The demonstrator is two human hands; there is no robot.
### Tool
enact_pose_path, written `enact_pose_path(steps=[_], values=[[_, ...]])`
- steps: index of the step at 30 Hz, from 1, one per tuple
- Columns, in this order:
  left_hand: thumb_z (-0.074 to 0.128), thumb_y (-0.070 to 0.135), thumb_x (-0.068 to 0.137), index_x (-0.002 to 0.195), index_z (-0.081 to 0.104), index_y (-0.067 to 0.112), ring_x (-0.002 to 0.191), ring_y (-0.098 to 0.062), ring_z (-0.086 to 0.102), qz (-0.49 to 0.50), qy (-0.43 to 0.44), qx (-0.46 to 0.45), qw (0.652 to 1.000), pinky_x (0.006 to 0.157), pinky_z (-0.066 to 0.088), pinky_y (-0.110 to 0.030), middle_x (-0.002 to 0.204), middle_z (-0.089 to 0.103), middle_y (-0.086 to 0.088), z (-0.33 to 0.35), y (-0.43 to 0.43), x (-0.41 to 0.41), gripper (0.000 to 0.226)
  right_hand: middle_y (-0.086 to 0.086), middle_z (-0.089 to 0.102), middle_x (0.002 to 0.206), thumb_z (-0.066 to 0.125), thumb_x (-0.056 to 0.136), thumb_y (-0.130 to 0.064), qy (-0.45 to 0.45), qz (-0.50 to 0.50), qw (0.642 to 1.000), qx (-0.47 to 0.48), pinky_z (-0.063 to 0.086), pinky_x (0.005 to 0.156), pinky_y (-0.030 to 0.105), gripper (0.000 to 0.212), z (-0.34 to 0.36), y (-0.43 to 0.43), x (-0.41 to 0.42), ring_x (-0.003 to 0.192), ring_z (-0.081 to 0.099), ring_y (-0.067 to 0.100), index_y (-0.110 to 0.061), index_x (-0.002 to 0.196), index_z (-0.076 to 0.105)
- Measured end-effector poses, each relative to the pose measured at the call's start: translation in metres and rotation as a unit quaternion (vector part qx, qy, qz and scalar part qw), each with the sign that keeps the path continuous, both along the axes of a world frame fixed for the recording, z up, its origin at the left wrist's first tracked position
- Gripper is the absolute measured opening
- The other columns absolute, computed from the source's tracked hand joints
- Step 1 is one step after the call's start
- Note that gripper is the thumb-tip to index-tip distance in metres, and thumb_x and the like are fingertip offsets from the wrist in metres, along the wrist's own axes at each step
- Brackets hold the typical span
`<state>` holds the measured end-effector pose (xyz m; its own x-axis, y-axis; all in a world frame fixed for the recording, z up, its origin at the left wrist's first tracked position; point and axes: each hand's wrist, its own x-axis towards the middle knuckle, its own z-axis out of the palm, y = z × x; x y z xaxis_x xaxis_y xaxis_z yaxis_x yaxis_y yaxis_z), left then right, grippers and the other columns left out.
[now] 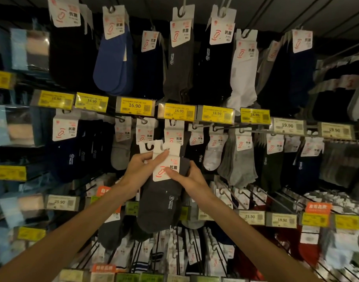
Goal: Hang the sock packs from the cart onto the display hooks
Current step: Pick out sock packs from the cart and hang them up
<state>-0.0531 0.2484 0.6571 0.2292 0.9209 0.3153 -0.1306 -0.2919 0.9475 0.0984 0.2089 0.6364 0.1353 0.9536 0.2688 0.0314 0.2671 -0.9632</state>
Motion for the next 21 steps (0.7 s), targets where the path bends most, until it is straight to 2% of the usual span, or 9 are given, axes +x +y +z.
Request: enact_pose_path(steps=[2,4,8,11,13,17,21], values=[[0.071,0.035,0.087,0.097,0.077,0.013,0.088,-0.016,0.074,0.009,0.004,0.011,1.000,0.075,0.059,-0.029,0.092,0.077,-0.004,-0.002,0.001,-0.001,0.026,0.000,0.067,0.118,0.079,0.081,-0.024,0.004,-0.003,1.000,0.013,0.056,0.088,0.028,0.050,-0.003,-0.001,0.003,0.105,0.067,0.011,-0.018,0.121,0.050],[0.068,0.038,0.088,0.096,0.078,0.013,0.089,-0.008,0.072,0.027,0.011,0.020,0.999,0.074,0.057,-0.022,0.092,0.077,0.001,-0.004,0.002,-0.004,0.027,0.002,0.068,0.119,0.077,0.082,-0.025,0.031,-0.011,0.999,0.011,0.056,0.089,0.032,0.045,-0.005,-0.002,0.005,0.105,0.067,0.013,-0.020,0.118,0.051],[0.069,0.040,0.088,0.090,0.080,0.018,0.084,0.003,0.070,0.063,-0.005,0.028,0.998,0.067,0.053,-0.012,0.086,0.077,0.011,-0.008,0.004,-0.012,0.024,0.007,0.071,0.111,0.074,0.085,-0.018,0.153,-0.020,0.988,-0.005,0.059,0.080,0.033,0.040,-0.005,-0.006,0.008,0.096,0.071,0.018,-0.013,0.118,0.052],[0.076,0.031,0.083,0.087,0.080,0.018,0.083,-0.006,0.072,0.082,-0.006,0.029,0.996,0.068,0.054,-0.017,0.084,0.077,0.006,-0.011,0.008,-0.020,0.014,0.005,0.074,0.101,0.073,0.085,-0.012,0.218,-0.019,0.976,-0.007,0.059,0.075,0.035,0.038,-0.001,-0.007,0.009,0.090,0.073,0.019,-0.013,0.118,0.052],[0.078,0.016,0.082,0.085,0.080,0.019,0.084,-0.010,0.072,0.088,0.014,0.040,0.995,0.068,0.055,-0.018,0.085,0.077,0.007,-0.011,0.010,-0.023,0.005,0.004,0.075,0.100,0.073,0.086,-0.012,0.215,-0.013,0.976,-0.002,0.059,0.079,0.039,0.039,0.002,-0.008,0.008,0.092,0.073,0.021,-0.014,0.119,0.054],[0.078,0.006,0.081,0.083,0.079,0.021,0.084,-0.013,0.072,0.084,0.040,0.068,0.993,0.066,0.055,-0.017,0.086,0.076,0.006,-0.004,0.011,-0.023,0.016,0.004,0.075,0.102,0.072,0.088,-0.014,0.206,-0.038,0.977,0.029,0.060,0.079,0.039,0.039,0.014,-0.007,0.003,0.093,0.072,0.021,-0.013,0.122,0.054],[0.078,0.009,0.082,0.082,0.081,0.026,0.095,-0.016,0.070,0.069,0.085,0.105,0.988,0.085,0.057,-0.032,0.094,0.077,0.004,0.004,0.016,-0.024,0.017,0.003,0.073,0.104,0.069,0.090,-0.016,0.186,-0.051,0.978,0.084,0.059,0.083,0.041,0.038,0.036,-0.002,-0.002,0.095,0.071,0.019,-0.014,0.124,0.051]])
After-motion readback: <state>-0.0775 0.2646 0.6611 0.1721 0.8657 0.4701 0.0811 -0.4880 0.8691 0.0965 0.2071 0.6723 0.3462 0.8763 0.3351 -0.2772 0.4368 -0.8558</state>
